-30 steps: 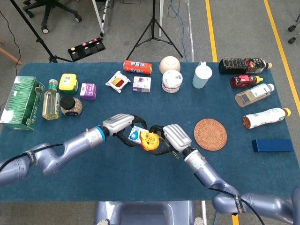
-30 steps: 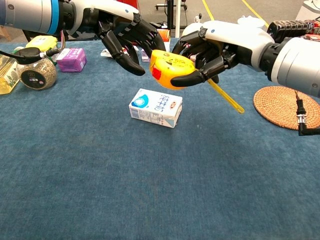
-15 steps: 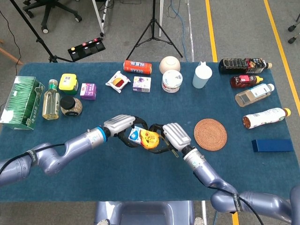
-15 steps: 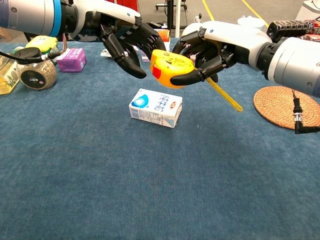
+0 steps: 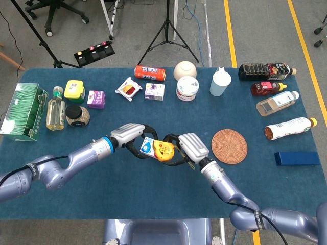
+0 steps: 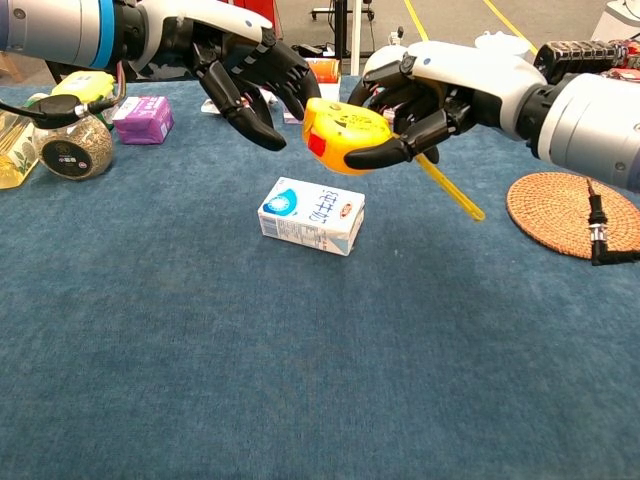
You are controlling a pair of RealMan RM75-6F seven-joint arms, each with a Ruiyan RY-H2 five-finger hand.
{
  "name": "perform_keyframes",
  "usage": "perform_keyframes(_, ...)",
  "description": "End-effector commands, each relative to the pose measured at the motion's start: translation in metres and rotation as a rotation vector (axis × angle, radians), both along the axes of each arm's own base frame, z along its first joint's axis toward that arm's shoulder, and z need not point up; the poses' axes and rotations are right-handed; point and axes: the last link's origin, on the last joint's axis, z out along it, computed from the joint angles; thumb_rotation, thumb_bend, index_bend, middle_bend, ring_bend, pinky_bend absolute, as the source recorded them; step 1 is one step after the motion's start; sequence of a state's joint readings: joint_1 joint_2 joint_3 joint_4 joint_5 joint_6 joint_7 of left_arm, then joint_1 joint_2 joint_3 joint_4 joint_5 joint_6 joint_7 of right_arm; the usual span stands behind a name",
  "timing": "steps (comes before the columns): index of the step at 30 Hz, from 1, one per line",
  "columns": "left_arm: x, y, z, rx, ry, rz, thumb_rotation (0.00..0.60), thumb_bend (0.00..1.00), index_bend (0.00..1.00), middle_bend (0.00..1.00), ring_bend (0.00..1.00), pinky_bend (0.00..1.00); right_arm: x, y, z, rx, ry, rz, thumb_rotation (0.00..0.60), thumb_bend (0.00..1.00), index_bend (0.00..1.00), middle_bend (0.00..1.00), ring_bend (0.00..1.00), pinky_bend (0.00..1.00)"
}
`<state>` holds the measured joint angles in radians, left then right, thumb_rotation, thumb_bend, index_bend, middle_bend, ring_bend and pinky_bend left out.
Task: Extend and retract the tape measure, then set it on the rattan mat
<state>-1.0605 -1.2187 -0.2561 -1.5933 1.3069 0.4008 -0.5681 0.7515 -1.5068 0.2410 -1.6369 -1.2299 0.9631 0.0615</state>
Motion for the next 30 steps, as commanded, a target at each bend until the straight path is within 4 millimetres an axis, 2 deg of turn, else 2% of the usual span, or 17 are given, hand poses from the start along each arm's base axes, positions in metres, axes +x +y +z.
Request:
perform_keyframes(1,-0.0002,-0.0001,-0.0004,-0.001,0.001,0.0,0.6,0.19,0.39,0.26,0.16,0.3,-0.0006,-0.0004,0.0,0.0,-0.001,-0.003,0.405,0.27,0.51,0.49,0.63,0.67)
perform_keyframes(30,-0.0068,0.006,0.0022,0.015,-0.012,0.04,0.6,0.29,0.51,0.26,0.16,0.3,-0.005,-0.0051,0.0015,-0.004,-0.004,-0.022,0.404,0.27,0.51,0.49,0.63,0.67)
